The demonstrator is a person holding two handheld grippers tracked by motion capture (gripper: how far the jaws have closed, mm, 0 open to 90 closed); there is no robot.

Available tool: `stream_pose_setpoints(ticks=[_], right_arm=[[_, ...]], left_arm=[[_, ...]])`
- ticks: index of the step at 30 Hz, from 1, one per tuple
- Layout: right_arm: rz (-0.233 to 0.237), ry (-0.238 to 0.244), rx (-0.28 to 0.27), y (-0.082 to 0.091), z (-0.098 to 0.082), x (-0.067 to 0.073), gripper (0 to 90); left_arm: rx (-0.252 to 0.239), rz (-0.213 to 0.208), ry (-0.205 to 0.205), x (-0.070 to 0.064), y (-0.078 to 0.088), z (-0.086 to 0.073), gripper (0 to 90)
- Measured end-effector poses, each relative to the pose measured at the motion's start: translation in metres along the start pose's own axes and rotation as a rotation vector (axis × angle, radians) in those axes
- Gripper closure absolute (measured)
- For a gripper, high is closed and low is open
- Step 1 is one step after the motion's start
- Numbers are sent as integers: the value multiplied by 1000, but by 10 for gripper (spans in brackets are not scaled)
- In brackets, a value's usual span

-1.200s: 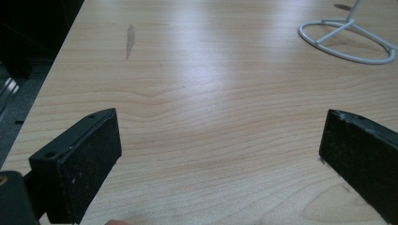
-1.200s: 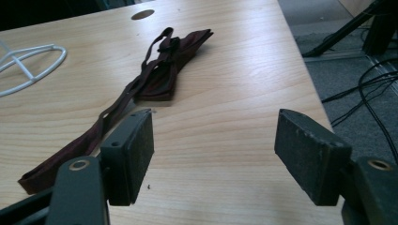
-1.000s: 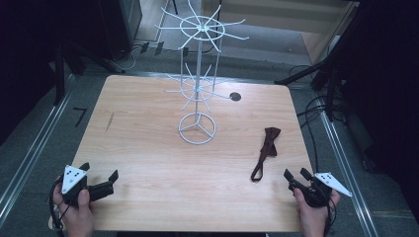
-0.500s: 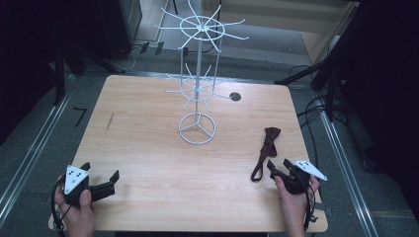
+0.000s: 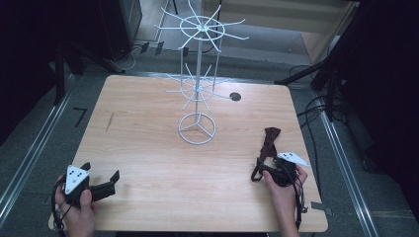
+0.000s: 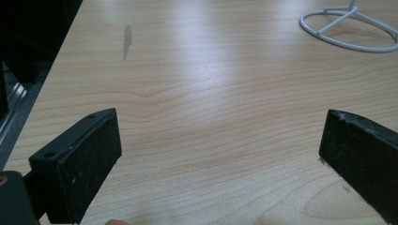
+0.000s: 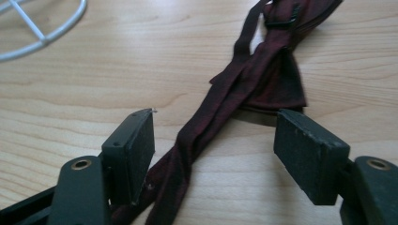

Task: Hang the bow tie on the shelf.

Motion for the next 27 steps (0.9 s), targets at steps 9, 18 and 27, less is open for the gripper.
stream_pose_setpoints(ticks=[9, 18, 27], right_arm=[[-53, 66, 28, -4, -1, 6, 749], [86, 79, -9, -2, 1, 25, 900], [161, 109, -170, 20, 34, 59, 900]], left_arm=[[3, -5, -4, -1, 0, 0, 0], [5, -6, -4, -1, 0, -1, 0], [3, -8, 4, -1, 0, 0, 0]])
Point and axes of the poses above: each handheld gripper's, and its own axes: y roughly backward along the jaws, z roughly out of its top, x roughly to its left, the point moved 9 cm from there along -y, roughly forward along the jaws, and after that the axes turned 4 degrees about z, right-handed, at the moved point
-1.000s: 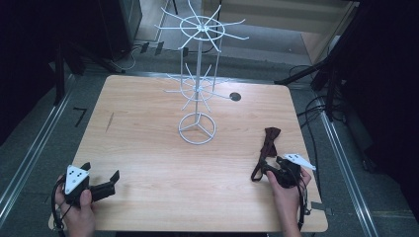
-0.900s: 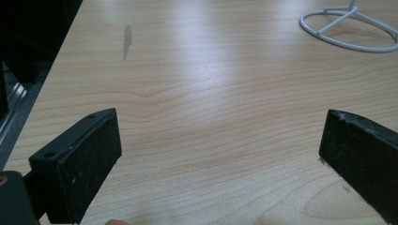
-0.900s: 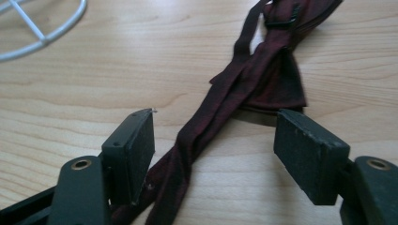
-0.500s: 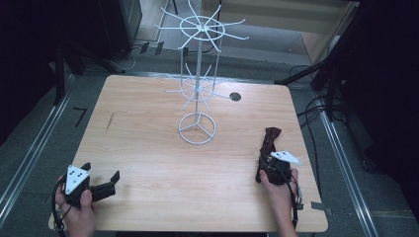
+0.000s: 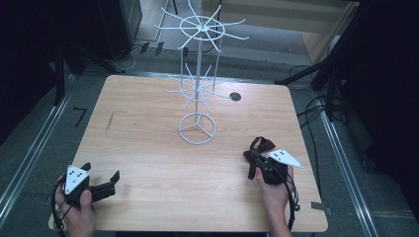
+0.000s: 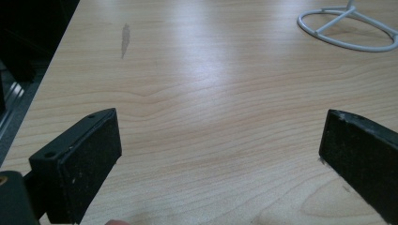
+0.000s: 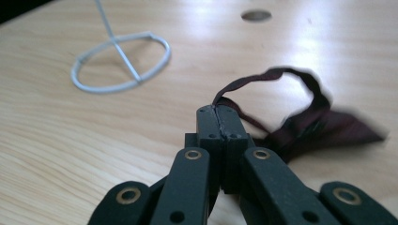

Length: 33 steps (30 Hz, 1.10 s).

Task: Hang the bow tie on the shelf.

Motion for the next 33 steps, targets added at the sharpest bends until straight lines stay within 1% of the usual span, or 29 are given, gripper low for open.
stream_pose_setpoints(ticks=[1, 2, 3, 7, 8, 9, 10, 11, 12, 13, 15, 16, 17, 19, 20, 21, 23, 25, 26, 27, 30, 31, 33], right_arm=[[0, 0, 0, 0, 0, 0, 900], [13, 0, -25, 2, 9, 7, 900], [13, 0, -25, 2, 9, 7, 900], [38, 15, -59, 4, 27, 20, 900], [51, 26, -72, 5, 36, 26, 900], [51, 26, -72, 5, 36, 26, 900], [61, 34, -84, 6, 44, 31, 900], [61, 34, -84, 6, 44, 31, 900], [67, 47, -97, 7, 52, 35, 900], [67, 47, -97, 7, 52, 35, 900], [72, 50, -104, 8, 58, 39, 900], [76, 57, -116, 9, 65, 42, 900], [76, 57, -116, 9, 65, 42, 900], [81, 61, -126, 9, 71, 45, 900], [88, 63, -134, 9, 77, 49, 900], [88, 63, -134, 9, 77, 49, 900], [96, 74, -142, 8, 85, 54, 900], [96, 78, -144, 8, 87, 55, 900], [101, 83, -150, 7, 93, 59, 900], [101, 83, -150, 7, 93, 59, 900], [104, 96, -157, 5, 103, 63, 900], [104, 96, -157, 5, 103, 63, 900], [107, 93, -161, 4, 109, 65, 900]], left_arm=[[0, 0, 0, 0, 0, 0, 0], [0, -2, 0, 0, 0, 0, 0], [0, -2, 0, 0, 0, 0, 0], [0, -3, 4, 0, 0, 0, 0], [0, -3, 4, 1, 0, 0, 0], [0, -3, 4, 1, 0, 0, 0], [0, -3, 5, 1, 0, 0, 0], [0, -3, 5, 1, 0, 0, 0], [1, -4, 6, 1, 0, 0, 0], [1, -4, 6, 1, 0, 0, 0], [0, -4, 6, 1, 0, 0, 0], [0, -3, 8, 1, 0, 0, 0], [0, -5, 8, 1, 0, 0, 0], [0, -5, 8, 1, 0, 0, 0], [1, -6, 9, 1, 0, 0, 0], [1, -6, 9, 1, 0, 0, 0], [1, -8, 10, 1, 0, 0, 0], [2, -8, 11, 1, 0, 0, 0], [2, -9, 12, 1, 0, 0, 0], [4, -8, 11, 1, 0, 0, 0], [2, -11, 14, 1, 0, 0, 0], [2, -11, 14, 1, 0, 0, 0], [3, -11, 15, 1, 0, 0, 0]])
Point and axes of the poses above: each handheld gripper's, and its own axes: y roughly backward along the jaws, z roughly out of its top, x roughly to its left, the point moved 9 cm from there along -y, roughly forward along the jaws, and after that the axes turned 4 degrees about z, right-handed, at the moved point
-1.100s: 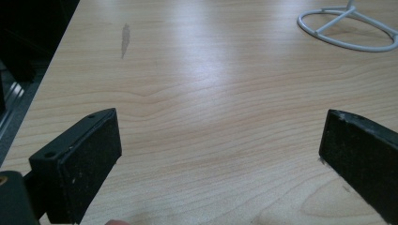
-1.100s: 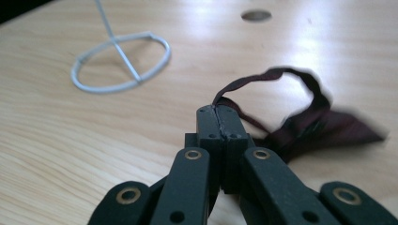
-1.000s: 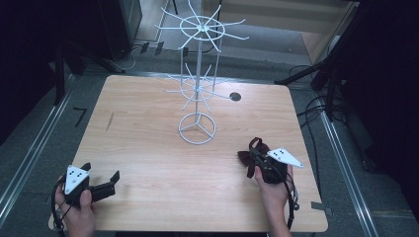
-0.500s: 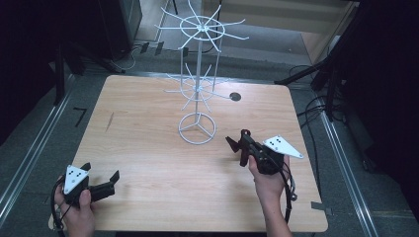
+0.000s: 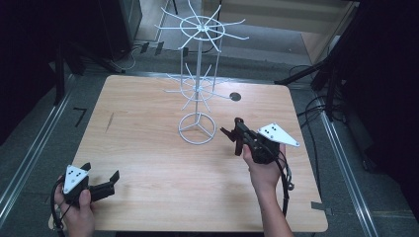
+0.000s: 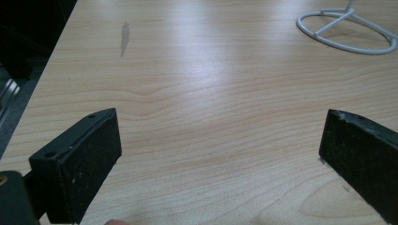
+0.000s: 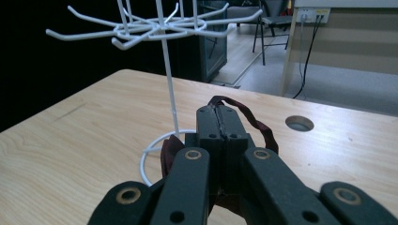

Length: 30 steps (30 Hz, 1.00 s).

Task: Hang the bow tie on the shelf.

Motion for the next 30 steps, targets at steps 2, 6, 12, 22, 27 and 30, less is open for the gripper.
stream_pose_setpoints(ticks=[2, 6, 12, 22, 27, 30], right_arm=[[5, -4, -4, -2, 4, 1, 900], [16, -2, -9, -6, 10, 5, 900], [35, 10, -22, -10, 19, 16, 900], [69, 15, -35, -14, 24, 33, 900], [80, 20, -43, -16, 30, 39, 900], [85, 26, -44, -17, 32, 43, 900]], left_arm=[[-1, 0, 0, 0, 0, 0, 0], [-2, -1, 5, 0, 0, 0, 0], [-1, -3, 4, 0, 0, 0, 0], [-1, -5, 6, 0, 0, 0, 0], [2, -7, 8, 0, 0, 0, 0], [2, -7, 9, 0, 0, 0, 0]])
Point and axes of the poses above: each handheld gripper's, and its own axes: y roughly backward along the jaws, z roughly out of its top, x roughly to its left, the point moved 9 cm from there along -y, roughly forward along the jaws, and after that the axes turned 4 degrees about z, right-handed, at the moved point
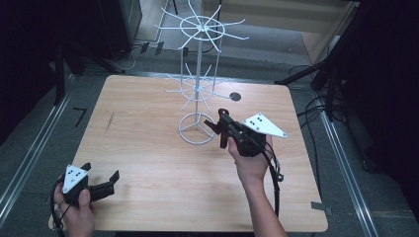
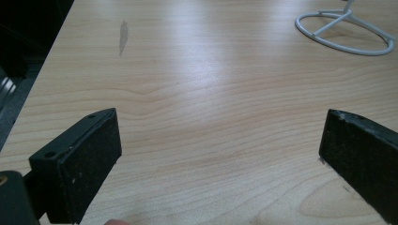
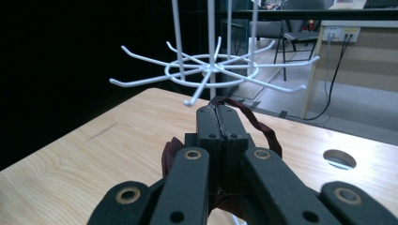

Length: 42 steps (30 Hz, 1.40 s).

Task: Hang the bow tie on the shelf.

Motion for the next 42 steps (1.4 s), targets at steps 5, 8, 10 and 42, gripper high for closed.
stream_pose_setpoints(ticks=[5, 8, 10, 42], right_arm=[[15, 9, -2, -4, 3, 9, 900], [21, 14, -2, -5, 3, 12, 900], [24, 18, 1, -6, 2, 14, 900], [-18, 21, 147, -58, -35, 9, 900]], left_arm=[[2, -2, 2, 0, 0, 0, 0], [1, -1, 2, 0, 0, 0, 0], [1, 0, 2, 0, 0, 0, 0], [-1, -2, 8, 1, 0, 0, 0]])
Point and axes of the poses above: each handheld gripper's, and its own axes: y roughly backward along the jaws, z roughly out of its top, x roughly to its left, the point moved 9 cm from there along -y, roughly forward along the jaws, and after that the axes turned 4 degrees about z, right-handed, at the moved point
